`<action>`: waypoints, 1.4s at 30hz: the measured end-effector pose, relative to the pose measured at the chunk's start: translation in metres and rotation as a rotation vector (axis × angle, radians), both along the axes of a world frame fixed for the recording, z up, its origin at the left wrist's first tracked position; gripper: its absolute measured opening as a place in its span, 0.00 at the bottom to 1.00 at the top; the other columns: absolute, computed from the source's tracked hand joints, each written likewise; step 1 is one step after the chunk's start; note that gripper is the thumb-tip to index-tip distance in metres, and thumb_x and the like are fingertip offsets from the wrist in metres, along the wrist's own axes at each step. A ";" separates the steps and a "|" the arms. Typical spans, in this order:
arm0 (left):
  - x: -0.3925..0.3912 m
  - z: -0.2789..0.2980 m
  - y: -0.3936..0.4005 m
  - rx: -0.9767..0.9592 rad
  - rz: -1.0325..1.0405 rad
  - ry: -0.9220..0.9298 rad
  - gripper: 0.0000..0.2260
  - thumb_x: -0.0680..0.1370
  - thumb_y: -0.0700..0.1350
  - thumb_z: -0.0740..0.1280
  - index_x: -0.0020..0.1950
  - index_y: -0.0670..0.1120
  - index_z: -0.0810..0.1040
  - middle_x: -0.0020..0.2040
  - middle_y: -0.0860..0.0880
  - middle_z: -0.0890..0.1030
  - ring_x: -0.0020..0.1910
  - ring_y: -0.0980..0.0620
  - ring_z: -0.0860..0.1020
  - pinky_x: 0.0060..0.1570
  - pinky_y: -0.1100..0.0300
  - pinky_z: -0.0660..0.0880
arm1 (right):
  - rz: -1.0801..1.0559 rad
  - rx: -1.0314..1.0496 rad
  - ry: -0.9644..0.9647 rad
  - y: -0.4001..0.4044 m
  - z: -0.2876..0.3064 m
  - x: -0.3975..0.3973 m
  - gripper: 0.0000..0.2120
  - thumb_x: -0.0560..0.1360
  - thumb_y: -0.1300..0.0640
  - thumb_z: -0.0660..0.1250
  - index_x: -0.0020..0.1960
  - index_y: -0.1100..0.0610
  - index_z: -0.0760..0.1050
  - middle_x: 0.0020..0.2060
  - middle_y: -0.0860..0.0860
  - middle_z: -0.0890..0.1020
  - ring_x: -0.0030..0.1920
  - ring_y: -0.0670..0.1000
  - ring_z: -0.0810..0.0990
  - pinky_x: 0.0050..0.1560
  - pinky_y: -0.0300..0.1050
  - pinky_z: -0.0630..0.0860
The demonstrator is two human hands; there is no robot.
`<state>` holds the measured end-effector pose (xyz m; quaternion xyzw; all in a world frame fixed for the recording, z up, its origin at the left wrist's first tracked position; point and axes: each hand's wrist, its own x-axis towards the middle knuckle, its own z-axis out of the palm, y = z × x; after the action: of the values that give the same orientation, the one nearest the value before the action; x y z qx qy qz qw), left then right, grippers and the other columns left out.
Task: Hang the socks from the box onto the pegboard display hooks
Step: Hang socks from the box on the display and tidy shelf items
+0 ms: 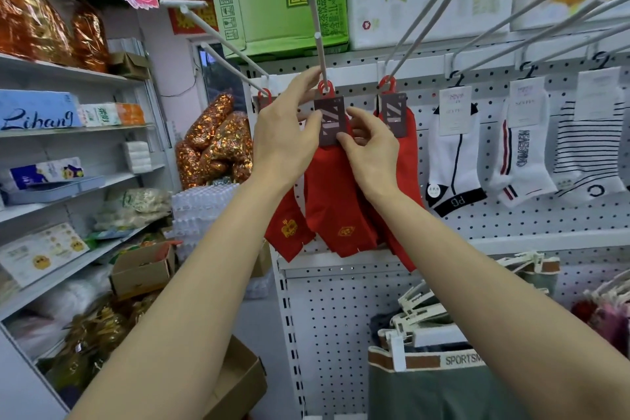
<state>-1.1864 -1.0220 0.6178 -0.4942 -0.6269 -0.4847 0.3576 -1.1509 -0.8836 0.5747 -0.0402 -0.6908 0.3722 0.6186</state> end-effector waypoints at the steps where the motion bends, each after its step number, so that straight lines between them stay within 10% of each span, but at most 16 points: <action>1: 0.000 -0.007 -0.001 0.001 0.015 0.003 0.23 0.77 0.38 0.65 0.71 0.52 0.72 0.64 0.58 0.78 0.64 0.59 0.76 0.61 0.52 0.77 | -0.031 0.039 0.005 -0.002 -0.006 0.003 0.19 0.73 0.63 0.71 0.63 0.55 0.78 0.52 0.46 0.80 0.51 0.44 0.78 0.54 0.38 0.76; 7: 0.002 -0.065 -0.020 -0.058 0.172 0.096 0.15 0.81 0.47 0.62 0.67 0.49 0.76 0.62 0.52 0.80 0.61 0.52 0.76 0.60 0.56 0.72 | -0.198 0.233 0.008 -0.015 -0.051 0.042 0.15 0.77 0.57 0.66 0.63 0.57 0.78 0.54 0.49 0.82 0.55 0.50 0.79 0.58 0.49 0.76; 16: -0.001 -0.157 -0.059 -0.134 0.131 0.228 0.12 0.82 0.47 0.63 0.60 0.45 0.81 0.55 0.50 0.82 0.56 0.49 0.76 0.60 0.56 0.72 | -0.469 0.404 -0.064 -0.060 -0.120 0.109 0.12 0.77 0.59 0.67 0.60 0.60 0.80 0.51 0.52 0.83 0.53 0.50 0.78 0.58 0.38 0.72; 42: 0.183 -0.436 -0.121 -0.701 -0.606 0.106 0.13 0.80 0.48 0.59 0.55 0.46 0.82 0.54 0.51 0.81 0.52 0.50 0.77 0.56 0.56 0.72 | -0.952 -0.061 -0.756 -0.258 -0.418 0.353 0.11 0.77 0.54 0.64 0.51 0.58 0.82 0.48 0.49 0.83 0.47 0.53 0.80 0.50 0.43 0.74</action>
<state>-1.0029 -1.1432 0.1816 -0.7703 -0.5610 -0.3003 0.0428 -0.7978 -1.1416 0.1569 -0.4917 -0.7577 0.0345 0.4277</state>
